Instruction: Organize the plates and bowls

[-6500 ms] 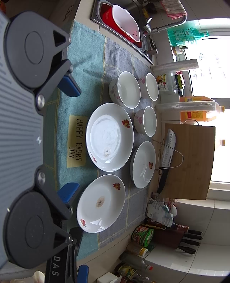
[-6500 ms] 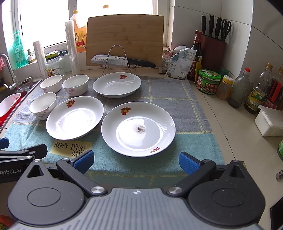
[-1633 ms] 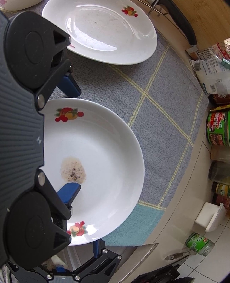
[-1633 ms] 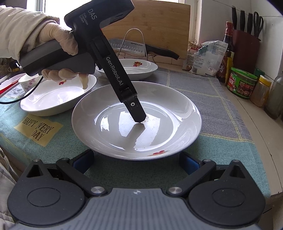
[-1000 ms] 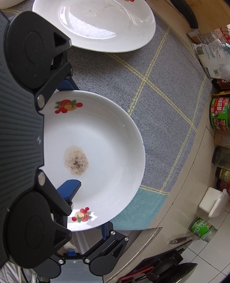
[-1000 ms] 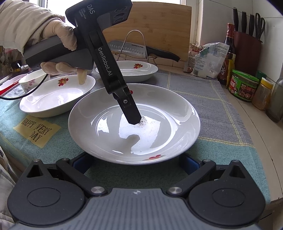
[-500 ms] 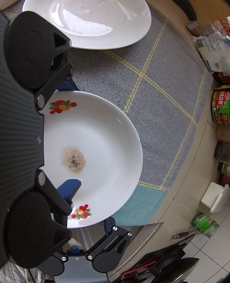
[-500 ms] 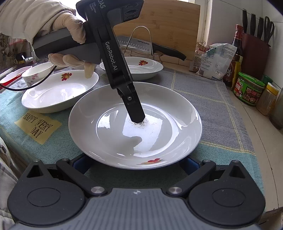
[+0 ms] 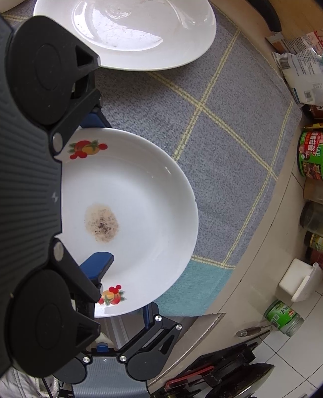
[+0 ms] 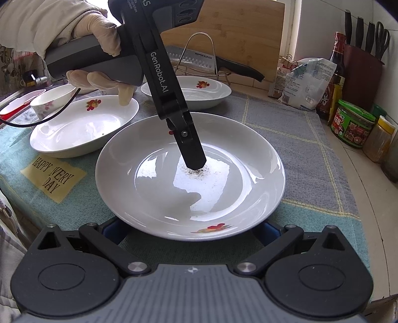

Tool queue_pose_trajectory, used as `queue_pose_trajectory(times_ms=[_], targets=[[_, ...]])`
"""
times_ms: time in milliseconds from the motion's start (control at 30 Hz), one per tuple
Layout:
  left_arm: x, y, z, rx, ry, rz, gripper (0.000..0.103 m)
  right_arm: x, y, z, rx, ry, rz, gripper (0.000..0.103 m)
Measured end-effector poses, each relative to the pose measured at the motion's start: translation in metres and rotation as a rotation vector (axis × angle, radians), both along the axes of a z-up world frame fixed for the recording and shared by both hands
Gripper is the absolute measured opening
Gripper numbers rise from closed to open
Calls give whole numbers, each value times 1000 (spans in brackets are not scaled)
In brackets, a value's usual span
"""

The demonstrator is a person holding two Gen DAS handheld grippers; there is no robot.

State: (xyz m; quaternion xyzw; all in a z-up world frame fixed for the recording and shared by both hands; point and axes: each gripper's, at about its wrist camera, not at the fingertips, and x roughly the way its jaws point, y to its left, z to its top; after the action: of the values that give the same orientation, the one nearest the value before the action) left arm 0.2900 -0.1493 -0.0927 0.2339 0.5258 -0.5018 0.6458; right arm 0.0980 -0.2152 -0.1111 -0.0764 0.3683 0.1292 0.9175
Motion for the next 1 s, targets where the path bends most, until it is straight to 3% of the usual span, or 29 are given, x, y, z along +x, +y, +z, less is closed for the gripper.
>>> queue_pose_trajectory(times_ms=[567, 1000], targets=[[8, -2, 18, -54, -23, 56, 95, 14, -8, 8, -4, 3, 14, 103], [34, -38, 23, -91, -56, 110, 95, 48, -40, 9, -20, -2, 28, 103]])
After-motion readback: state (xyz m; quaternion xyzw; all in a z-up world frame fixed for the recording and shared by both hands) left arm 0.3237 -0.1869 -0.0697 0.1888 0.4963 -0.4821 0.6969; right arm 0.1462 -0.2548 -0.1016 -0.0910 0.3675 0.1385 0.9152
